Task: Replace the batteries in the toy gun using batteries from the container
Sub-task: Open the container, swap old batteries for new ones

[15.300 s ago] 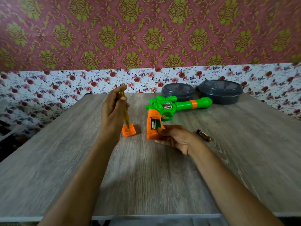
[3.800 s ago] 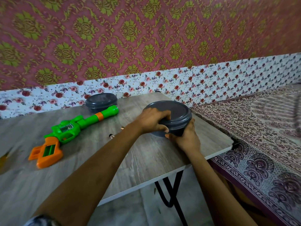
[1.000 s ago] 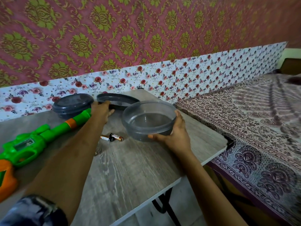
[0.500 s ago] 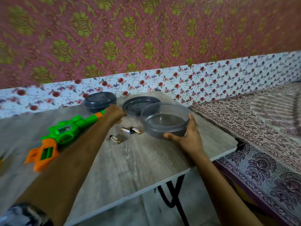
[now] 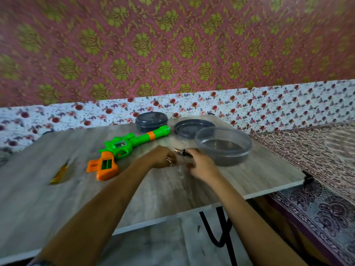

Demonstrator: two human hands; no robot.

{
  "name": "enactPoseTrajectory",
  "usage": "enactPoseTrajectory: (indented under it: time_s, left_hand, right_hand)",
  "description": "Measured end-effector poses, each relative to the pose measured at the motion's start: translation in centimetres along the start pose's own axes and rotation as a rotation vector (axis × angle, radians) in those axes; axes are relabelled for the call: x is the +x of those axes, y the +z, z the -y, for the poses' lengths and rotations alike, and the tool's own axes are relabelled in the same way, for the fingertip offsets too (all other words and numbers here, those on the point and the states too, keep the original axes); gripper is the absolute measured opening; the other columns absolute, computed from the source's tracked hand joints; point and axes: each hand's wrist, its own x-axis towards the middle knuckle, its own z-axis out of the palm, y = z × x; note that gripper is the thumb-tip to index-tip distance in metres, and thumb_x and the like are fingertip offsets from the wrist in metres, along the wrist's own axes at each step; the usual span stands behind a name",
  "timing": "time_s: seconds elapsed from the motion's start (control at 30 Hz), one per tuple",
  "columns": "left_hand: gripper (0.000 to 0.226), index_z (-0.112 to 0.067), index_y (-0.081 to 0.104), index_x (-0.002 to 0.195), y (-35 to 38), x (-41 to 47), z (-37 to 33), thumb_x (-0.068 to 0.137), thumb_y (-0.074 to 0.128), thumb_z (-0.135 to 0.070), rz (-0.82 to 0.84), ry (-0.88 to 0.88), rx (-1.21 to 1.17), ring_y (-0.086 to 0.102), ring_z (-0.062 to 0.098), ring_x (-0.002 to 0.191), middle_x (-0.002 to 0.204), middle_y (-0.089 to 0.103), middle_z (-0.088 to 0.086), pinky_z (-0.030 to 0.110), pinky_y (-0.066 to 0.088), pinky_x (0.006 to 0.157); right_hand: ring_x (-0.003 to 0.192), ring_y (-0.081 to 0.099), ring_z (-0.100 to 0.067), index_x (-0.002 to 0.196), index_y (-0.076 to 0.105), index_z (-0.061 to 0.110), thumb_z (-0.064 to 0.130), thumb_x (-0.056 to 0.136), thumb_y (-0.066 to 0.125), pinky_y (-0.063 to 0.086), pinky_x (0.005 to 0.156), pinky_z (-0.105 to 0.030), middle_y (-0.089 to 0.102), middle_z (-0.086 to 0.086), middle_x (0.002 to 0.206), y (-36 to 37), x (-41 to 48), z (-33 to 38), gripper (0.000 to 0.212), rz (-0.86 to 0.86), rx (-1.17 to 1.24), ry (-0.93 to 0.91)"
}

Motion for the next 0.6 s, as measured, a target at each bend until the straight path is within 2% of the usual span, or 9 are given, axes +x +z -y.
enactPoseTrajectory:
  time_s: [0.07, 0.17, 0.23, 0.33, 0.47, 0.6]
  left_hand:
    - [0.026, -0.016, 0.072, 0.108, 0.6, -0.3, 0.8, 0.085, 0.063, -0.009, -0.041, 0.009, -0.034, 0.064, 0.022, 0.104, 0.112, 0.071, 0.006, 0.027, 0.046, 0.089]
    - [0.023, -0.014, 0.072, 0.107, 1.2, -0.7, 2.4, 0.085, 0.064, -0.012, -0.126, 0.018, -0.083, 0.064, 0.021, 0.104, 0.112, 0.070, 0.007, 0.016, 0.039, 0.083]
    - [0.023, -0.013, 0.071, 0.108, 1.7, -0.8, 3.1, 0.085, 0.065, -0.013, -0.196, 0.033, -0.137, 0.063, 0.020, 0.107, 0.114, 0.069, 0.007, 0.009, 0.033, 0.078]
    - [0.023, -0.013, 0.072, 0.107, 2.5, -0.3, 3.8, 0.084, 0.068, -0.015, -0.274, 0.015, -0.236, 0.063, 0.017, 0.105, 0.111, 0.071, 0.004, 0.005, 0.033, 0.074]
    - [0.021, -0.015, 0.074, 0.102, 2.2, 0.5, 4.0, 0.082, 0.071, -0.017, -0.242, 0.022, -0.284, 0.065, 0.012, 0.098, 0.105, 0.073, 0.002, -0.004, 0.033, 0.066]
    - [0.020, -0.016, 0.075, 0.101, 2.3, 0.7, 4.0, 0.081, 0.071, -0.018, -0.297, -0.002, -0.240, 0.065, 0.011, 0.094, 0.103, 0.073, 0.000, 0.004, 0.034, 0.064]
  right_hand:
    - [0.130, 0.041, -0.028, 0.141, 0.033, 0.021, 0.012, 0.086, 0.051, 0.035, 0.106, -0.034, 0.034, -0.009, 0.147, 1.0, 2.1, 0.4, 0.059, 0.114, -0.059, -0.005]
    - [0.135, 0.031, -0.032, 0.142, 0.031, 0.020, 0.014, 0.087, 0.047, 0.032, 0.110, -0.040, 0.027, -0.011, 0.149, 2.2, 4.5, 0.2, 0.058, 0.192, -0.166, 0.033]
    - [0.132, 0.035, -0.034, 0.142, 0.032, 0.020, 0.017, 0.089, 0.044, 0.035, 0.108, -0.041, 0.032, -0.013, 0.146, 2.9, 5.6, 0.1, 0.054, 0.190, -0.202, 0.073]
    - [0.120, 0.047, -0.034, 0.136, 0.043, 0.022, 0.013, 0.090, 0.041, 0.043, 0.100, -0.039, 0.049, -0.013, 0.133, 3.6, 6.1, 0.3, 0.046, 0.104, -0.231, 0.078]
    - [0.108, 0.057, -0.033, 0.118, 0.058, 0.011, 0.006, 0.090, 0.041, 0.046, 0.087, -0.037, 0.061, -0.015, 0.118, 3.2, 6.0, 1.0, 0.033, -0.008, -0.352, 0.022]
    - [0.107, 0.057, -0.033, 0.110, 0.060, 0.006, 0.008, 0.089, 0.047, 0.046, 0.087, -0.038, 0.062, -0.016, 0.115, 2.5, 6.4, 1.8, 0.025, -0.017, -0.393, 0.036]
